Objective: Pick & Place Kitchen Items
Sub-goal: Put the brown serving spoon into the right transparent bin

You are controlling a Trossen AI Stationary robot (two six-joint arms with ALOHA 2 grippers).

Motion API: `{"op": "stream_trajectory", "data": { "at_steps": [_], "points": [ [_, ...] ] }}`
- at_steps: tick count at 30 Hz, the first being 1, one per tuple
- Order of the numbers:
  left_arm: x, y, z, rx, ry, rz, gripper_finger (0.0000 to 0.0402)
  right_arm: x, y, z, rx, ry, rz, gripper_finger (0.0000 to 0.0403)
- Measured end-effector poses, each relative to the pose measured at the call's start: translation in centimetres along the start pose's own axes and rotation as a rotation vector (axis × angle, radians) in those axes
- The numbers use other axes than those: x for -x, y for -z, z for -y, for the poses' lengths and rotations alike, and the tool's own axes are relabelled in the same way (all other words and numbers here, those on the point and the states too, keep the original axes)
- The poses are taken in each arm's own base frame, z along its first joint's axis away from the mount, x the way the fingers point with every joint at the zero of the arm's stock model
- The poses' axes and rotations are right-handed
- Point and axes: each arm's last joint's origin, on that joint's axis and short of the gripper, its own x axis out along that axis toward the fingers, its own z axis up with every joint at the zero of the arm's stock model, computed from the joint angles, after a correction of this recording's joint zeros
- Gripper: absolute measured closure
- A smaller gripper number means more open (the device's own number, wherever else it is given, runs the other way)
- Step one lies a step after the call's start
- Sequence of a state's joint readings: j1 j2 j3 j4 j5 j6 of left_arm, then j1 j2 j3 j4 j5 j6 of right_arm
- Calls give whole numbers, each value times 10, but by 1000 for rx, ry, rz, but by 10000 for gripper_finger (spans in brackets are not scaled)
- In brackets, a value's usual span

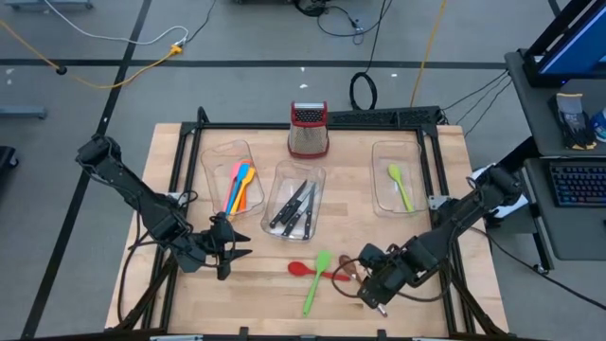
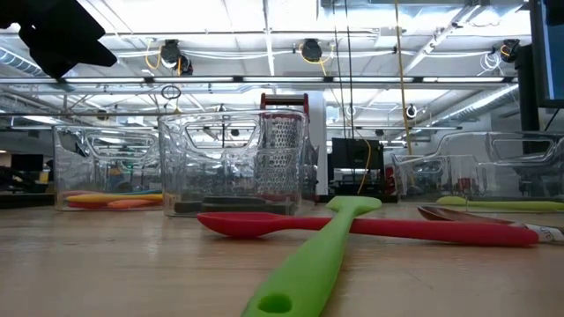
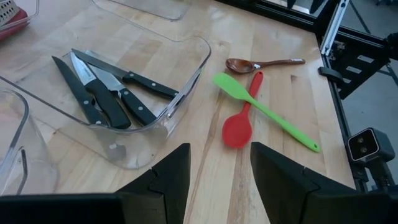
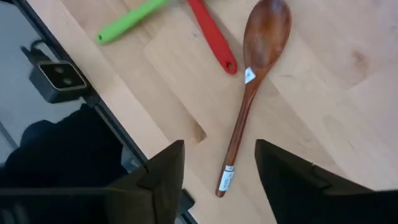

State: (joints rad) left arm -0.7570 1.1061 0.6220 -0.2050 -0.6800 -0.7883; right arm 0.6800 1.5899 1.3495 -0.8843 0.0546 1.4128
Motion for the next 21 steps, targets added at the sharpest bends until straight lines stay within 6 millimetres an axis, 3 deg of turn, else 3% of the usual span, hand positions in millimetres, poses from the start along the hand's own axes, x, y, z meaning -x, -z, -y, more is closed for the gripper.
{"op": "stream_trajectory", "data": {
  "at_steps": [13, 21],
  "points": [
    [0, 0, 0, 0, 0, 0, 231, -57, -1, -4, -3, 130, -165, 206],
    [0, 0, 0, 1, 1, 0, 231, -76, -1, -3, 10, 178, -189, 188]
  ]
}}
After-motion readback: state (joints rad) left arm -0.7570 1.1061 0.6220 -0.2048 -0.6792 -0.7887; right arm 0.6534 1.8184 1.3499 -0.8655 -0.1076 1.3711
